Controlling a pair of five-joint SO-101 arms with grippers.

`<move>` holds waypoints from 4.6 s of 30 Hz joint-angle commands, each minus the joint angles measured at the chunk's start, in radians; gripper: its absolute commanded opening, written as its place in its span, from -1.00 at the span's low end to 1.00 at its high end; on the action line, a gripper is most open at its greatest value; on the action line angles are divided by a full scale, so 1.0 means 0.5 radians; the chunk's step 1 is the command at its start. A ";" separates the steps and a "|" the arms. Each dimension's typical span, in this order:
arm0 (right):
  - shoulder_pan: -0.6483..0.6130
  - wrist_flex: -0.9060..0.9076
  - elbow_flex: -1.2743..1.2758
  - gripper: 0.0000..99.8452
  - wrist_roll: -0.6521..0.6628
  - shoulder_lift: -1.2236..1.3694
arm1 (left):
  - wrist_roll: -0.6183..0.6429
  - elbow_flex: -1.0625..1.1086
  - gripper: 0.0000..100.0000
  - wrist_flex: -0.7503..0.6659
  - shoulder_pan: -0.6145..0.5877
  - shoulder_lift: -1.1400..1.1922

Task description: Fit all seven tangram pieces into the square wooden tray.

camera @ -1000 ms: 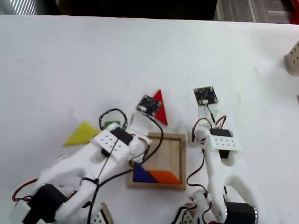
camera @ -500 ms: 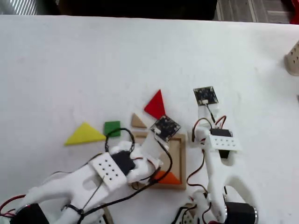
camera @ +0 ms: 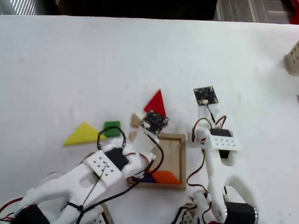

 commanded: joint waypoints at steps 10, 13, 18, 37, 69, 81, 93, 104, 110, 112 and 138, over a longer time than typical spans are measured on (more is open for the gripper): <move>-0.011 0.020 -0.086 -0.76 0.031 -0.026 | 0.025 -0.144 -0.95 -0.003 0.094 0.146; -0.008 0.020 -0.086 -0.76 0.031 -0.026 | 0.025 -0.276 -0.95 0.074 0.011 0.318; -0.008 0.020 -0.086 -0.76 0.031 -0.026 | 0.025 -0.390 -0.95 0.184 -0.054 0.462; -0.008 0.020 -0.086 -0.76 0.031 -0.026 | 0.009 -0.470 -0.95 0.543 -0.269 0.109; -0.014 0.048 -0.086 -0.76 0.031 -0.026 | 0.104 -0.743 -0.59 0.132 -1.312 0.732; -0.017 0.048 -0.086 -0.76 0.034 -0.026 | 0.126 -1.166 -0.59 0.365 -1.290 1.214; -0.017 0.048 -0.086 -0.76 0.034 -0.026 | 0.126 -1.181 -0.58 0.565 -1.119 1.211; -0.017 0.060 -0.086 -0.76 0.034 -0.026 | 0.110 -1.096 -0.58 0.531 -1.094 1.217; -0.014 0.060 -0.086 -0.76 0.034 -0.026 | 0.098 -1.080 -0.58 0.546 -1.030 1.214; -0.011 0.060 -0.086 -0.76 0.034 -0.026 | 0.015 -1.080 -0.53 0.546 -1.030 1.214; -0.008 0.063 -0.098 -0.76 0.034 -0.026 | -0.245 -1.172 -0.96 0.635 -0.962 1.208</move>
